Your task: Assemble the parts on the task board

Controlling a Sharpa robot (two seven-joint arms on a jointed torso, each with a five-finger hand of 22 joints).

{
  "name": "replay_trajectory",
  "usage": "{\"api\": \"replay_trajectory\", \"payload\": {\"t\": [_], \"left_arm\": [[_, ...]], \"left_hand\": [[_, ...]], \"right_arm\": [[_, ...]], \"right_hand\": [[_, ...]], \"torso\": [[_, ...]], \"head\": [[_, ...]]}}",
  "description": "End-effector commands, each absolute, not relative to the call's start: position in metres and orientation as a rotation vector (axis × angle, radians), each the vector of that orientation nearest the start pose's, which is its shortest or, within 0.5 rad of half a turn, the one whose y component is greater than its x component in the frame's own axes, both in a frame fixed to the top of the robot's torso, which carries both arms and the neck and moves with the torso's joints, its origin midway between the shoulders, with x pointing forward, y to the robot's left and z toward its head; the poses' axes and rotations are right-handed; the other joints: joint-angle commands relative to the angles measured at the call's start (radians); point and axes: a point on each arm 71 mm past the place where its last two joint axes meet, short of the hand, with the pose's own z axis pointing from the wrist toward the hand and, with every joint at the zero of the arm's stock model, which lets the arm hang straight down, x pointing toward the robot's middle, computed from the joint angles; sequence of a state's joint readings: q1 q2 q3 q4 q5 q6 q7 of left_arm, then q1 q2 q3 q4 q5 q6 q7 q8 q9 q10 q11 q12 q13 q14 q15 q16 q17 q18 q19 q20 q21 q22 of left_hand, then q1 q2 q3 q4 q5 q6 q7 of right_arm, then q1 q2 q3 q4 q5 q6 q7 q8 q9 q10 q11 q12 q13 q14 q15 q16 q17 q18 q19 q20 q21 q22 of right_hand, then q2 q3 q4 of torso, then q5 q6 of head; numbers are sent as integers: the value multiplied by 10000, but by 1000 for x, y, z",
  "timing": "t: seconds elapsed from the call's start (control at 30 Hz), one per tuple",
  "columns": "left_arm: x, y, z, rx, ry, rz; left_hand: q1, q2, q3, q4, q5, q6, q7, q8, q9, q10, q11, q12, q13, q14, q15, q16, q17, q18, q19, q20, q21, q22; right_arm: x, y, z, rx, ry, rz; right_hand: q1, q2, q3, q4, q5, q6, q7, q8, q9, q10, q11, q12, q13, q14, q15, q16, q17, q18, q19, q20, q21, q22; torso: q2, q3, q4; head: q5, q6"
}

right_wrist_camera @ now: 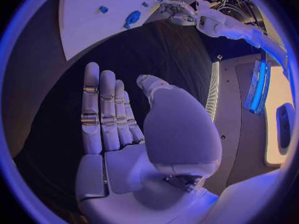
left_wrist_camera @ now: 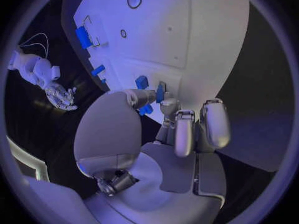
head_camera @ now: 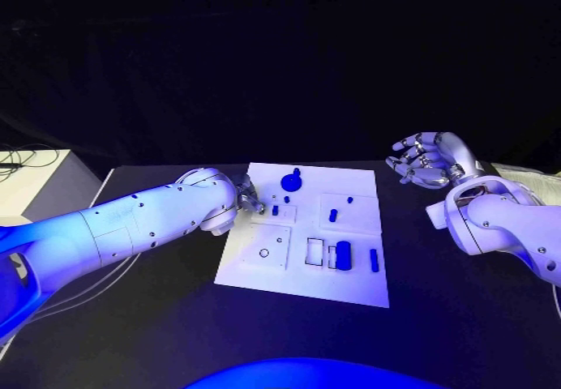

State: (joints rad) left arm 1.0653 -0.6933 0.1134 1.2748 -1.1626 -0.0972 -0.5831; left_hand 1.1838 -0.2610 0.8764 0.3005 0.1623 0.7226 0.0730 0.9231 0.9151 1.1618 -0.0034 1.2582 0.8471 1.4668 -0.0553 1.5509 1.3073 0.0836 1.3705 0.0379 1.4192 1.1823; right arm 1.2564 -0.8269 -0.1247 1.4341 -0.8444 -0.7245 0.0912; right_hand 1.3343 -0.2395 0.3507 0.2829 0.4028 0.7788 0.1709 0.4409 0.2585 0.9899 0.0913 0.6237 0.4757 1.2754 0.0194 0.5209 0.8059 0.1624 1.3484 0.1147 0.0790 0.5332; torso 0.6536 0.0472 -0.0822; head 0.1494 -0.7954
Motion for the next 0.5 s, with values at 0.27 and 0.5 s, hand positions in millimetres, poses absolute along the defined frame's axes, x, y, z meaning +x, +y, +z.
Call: {"api": "replay_trajectory", "payload": {"t": [0.27,0.5], "left_arm": [[515,225,-253,-4583,21412,-2927],[515,224,-254,-4534,21473,-2938]], "left_hand": [[-42,-68,1746,-1780,-66,31,-66,29,280,14,-36,-27,-61,933,-90,72,2355,-48,49,-6,54,-11],[-54,-66,1740,-1766,-103,34,-64,16,271,15,-33,-32,-67,938,-89,78,2368,-48,47,-6,53,-11]], "right_arm": [[507,-239,-173,4421,13800,8186],[507,-239,-173,4417,13804,8190]], "right_hand": [[-56,27,12,28,68,-34,42,57,-11,53,18,-45,-8,77,-25,-43,9,197,74,20,-53,-9],[-68,34,19,26,88,-35,42,57,-12,53,18,-45,-15,86,-25,-60,14,197,81,20,-55,-29]], "torso": [[2,-5,9],[1,-8,8]], "head": [[-41,-53],[-32,-59]]}}
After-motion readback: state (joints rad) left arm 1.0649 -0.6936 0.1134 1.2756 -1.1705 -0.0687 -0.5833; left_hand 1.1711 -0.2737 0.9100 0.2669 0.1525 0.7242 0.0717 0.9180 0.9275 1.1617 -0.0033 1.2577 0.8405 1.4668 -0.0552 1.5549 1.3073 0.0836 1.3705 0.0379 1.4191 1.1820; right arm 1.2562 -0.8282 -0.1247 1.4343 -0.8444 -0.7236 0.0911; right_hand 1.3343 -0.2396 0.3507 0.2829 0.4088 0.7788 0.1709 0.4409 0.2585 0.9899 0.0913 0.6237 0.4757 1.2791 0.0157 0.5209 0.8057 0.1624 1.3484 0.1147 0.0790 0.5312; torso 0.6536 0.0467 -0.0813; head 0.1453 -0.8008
